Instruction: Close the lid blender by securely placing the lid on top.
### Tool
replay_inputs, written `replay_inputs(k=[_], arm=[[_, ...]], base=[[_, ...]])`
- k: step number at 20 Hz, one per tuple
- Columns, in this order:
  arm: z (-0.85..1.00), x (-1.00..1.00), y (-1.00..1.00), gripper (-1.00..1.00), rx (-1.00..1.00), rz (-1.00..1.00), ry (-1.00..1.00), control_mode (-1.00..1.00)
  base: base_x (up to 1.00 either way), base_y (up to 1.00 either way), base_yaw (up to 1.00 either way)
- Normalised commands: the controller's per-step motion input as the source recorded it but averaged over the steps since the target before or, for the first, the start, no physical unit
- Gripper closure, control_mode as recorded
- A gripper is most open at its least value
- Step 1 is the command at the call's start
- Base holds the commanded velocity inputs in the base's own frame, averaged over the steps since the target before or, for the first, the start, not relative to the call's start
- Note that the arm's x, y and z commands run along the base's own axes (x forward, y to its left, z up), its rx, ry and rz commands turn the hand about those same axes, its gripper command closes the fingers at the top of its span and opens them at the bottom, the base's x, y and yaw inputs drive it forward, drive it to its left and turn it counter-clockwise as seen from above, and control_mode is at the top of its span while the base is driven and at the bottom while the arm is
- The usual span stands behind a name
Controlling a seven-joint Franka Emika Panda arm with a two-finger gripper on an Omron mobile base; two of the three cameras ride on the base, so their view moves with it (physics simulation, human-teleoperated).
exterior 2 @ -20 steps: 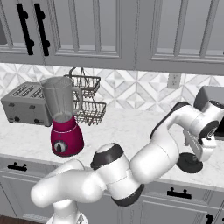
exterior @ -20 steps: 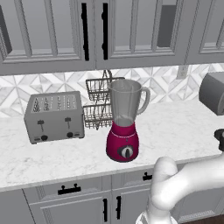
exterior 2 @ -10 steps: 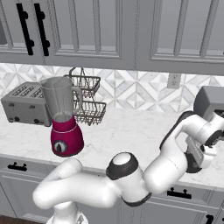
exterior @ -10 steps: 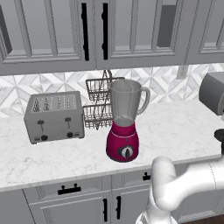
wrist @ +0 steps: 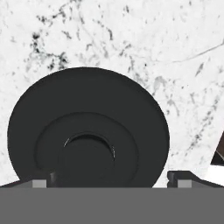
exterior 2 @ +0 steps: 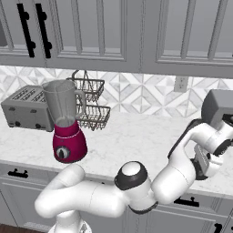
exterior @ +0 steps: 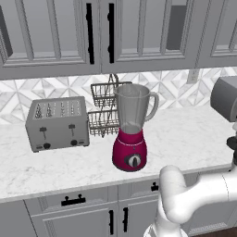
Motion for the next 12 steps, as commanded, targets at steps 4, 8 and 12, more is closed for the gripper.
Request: replay_inputs(k=[4, 8, 12], arm=[[-0.25, 0.03, 0.27, -1.00, -0.03, -0.11, -0.05, -1.00], [-0.28, 0.16, 0.20, -1.00, -0.05, -0.07, -0.04, -1.00], [-0.34, 0.16, -0.03, -1.00, -0.07, 0.00, -0.06, -1.00]], base=[[0.00, 0.00, 0.00], [0.00, 0.00, 0.00], [0.00, 0.00, 0.00]])
